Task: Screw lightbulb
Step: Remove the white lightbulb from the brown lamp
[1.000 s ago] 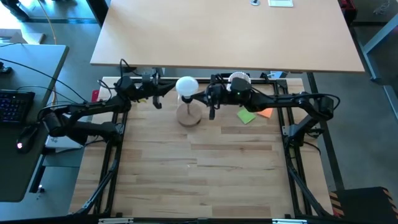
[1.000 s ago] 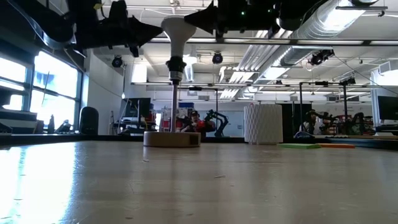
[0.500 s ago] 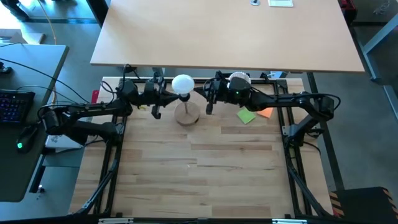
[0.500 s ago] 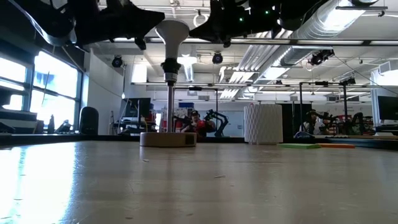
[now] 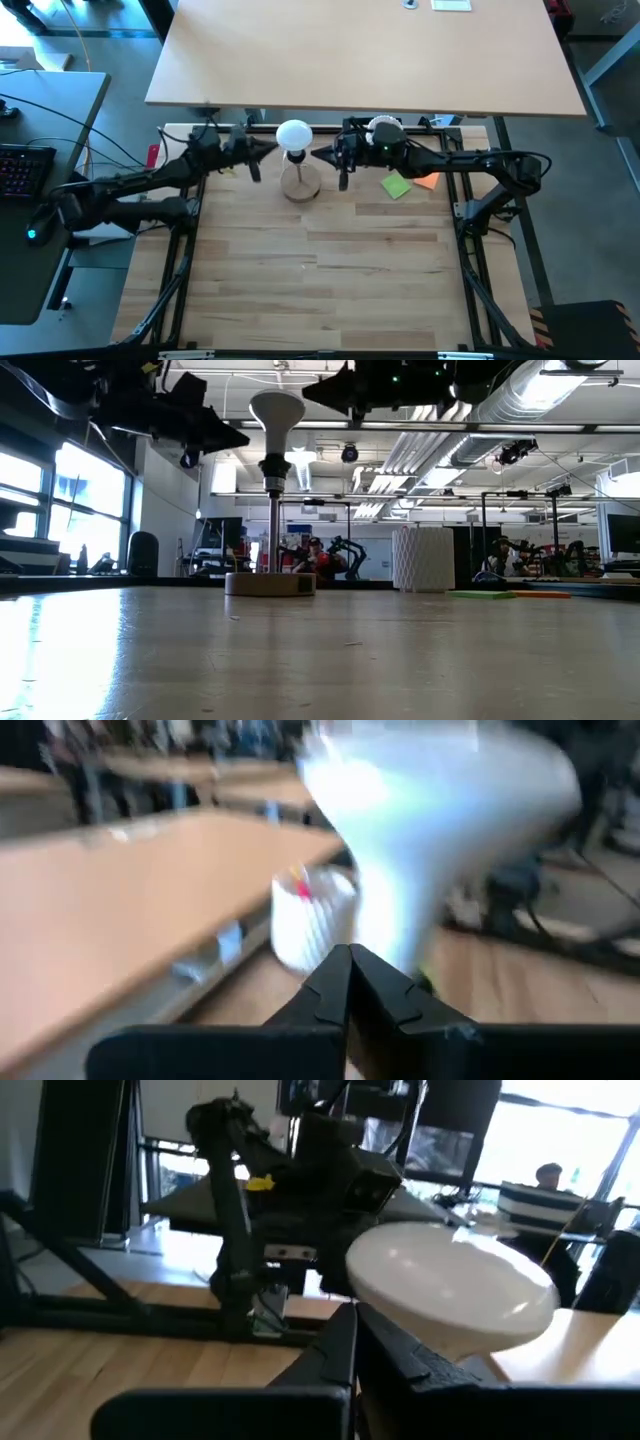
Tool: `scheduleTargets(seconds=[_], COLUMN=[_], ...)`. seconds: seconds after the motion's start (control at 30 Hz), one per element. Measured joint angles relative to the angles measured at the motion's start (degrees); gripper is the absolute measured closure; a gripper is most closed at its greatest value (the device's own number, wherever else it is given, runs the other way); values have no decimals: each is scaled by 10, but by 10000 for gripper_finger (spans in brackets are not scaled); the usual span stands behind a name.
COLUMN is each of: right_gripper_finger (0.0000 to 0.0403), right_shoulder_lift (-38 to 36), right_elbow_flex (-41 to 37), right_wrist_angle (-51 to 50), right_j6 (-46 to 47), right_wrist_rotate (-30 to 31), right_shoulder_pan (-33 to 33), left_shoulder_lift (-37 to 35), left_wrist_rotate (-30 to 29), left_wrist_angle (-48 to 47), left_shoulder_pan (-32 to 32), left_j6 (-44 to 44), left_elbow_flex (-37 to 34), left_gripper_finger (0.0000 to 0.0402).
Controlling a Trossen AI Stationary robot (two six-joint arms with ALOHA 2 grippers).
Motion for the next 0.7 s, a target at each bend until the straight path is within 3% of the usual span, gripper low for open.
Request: scheduleTargets(seconds=[0.13, 0.3, 0.7], right_gripper_finger=[403, 403, 403], right_shoulder_lift=[0, 1, 20], right_elbow_flex=[0, 0, 10], right_wrist_angle=[22, 26, 27], right_j6=[0, 0, -8], right_wrist_rotate=[0, 0, 2], right_shoulder_pan=[-1, -1, -9], left_shoulder_lift=[6, 46, 168], left_wrist_rotate=[65, 174, 266], left_wrist_angle=[90, 196, 308], left_shoulder_pan=[71, 134, 128], left_j6=[-6, -73, -135], left_elbow_flex=[0, 0, 48], left_gripper_finger=[401, 401, 402])
